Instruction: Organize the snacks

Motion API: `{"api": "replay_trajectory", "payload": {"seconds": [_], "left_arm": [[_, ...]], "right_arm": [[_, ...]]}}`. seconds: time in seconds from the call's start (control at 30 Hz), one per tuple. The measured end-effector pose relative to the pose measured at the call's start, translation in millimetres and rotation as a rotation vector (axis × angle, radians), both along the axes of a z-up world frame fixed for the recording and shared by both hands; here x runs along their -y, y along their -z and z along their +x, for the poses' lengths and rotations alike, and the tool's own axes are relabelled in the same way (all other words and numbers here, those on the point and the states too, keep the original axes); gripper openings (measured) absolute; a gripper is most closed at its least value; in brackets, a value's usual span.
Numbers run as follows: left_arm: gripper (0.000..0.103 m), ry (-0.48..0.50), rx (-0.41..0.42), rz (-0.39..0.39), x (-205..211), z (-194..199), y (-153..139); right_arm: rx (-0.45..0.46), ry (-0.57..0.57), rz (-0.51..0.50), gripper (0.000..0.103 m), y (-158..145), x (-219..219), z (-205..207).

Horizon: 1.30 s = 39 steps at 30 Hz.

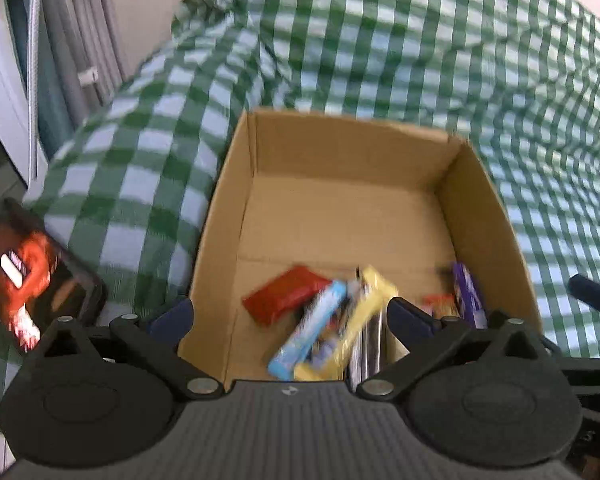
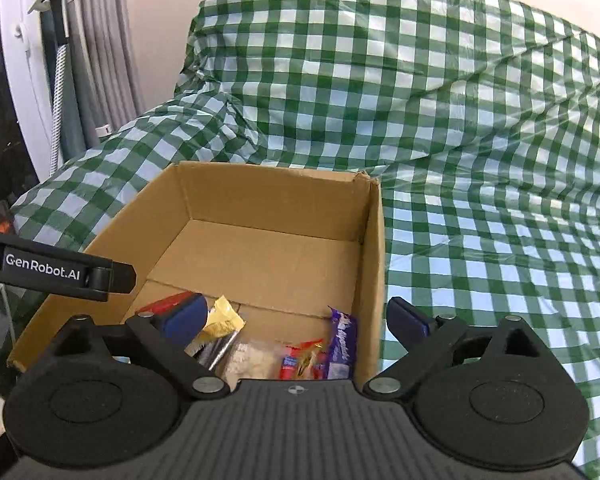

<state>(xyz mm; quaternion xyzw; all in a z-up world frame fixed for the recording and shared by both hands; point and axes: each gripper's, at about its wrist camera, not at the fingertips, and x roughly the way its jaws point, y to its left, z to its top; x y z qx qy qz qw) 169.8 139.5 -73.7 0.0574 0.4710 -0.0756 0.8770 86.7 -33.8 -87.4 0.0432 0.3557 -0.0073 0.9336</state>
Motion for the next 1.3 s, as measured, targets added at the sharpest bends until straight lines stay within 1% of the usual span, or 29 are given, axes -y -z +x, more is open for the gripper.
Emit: {"api": "replay_trajectory", "payload": {"seconds": [0.07,0.17,0.27,0.33,0.43,0.5,0.57,0.63,0.73,0.83,0.93,1.0,1.1,1.3], "left_arm": [[0.103,0.009,-0.011,0.015,-1,-11,-1],[0.103,0.03,0.007,0.03,-4,-34,-8],[0.103,0.061,0.011,0.051,-8,-63,-15],[0.103,0.061,0.016,0.054,-11,-81,-18],[0.103,0.043,0.029,0.046,-19,-110,-24],[0.103,0.031,0.018,0.052,-22,-123,-25],[0.103,0.03,-0.003,0.065,-26,-136,-26],[0.103,0.036,-0.005,0.102,-27,-148,-28],[0.103,0.021,0.012,0.128,-31,-162,-31],[0.103,0.032,0.059,0.107,-34,-178,-35],[0.103,0.039,0.07,0.078,-36,-190,-37],[0.103,0.024,0.072,0.085,-34,-197,-36],[0.103,0.031,0.066,0.085,-31,-203,-35],[0.103,0.02,0.102,0.095,-30,-214,-39]], "right_arm": [[-0.013,0.012,0.003,0.099,-3,-1,-11],[-0.018,0.02,0.026,0.102,-11,-4,-34],[-0.021,0.025,0.046,0.102,-20,-10,-61],[-0.019,0.024,0.045,0.102,-24,-16,-79],[-0.004,0.029,0.015,0.102,-30,-25,-107],[0.006,0.039,0.004,0.102,-33,-30,-123],[0.013,0.046,0.009,0.102,-36,-34,-135],[0.026,0.04,0.009,0.102,-39,-37,-146],[0.057,0.032,-0.007,0.102,-46,-41,-159],[0.083,0.037,-0.011,0.102,-53,-40,-167],[0.097,0.038,-0.016,0.102,-56,-41,-177],[0.103,0.034,-0.022,0.102,-58,-42,-181],[0.114,0.025,-0.032,0.102,-60,-44,-188],[0.129,0.03,-0.041,0.102,-63,-46,-196]]}}
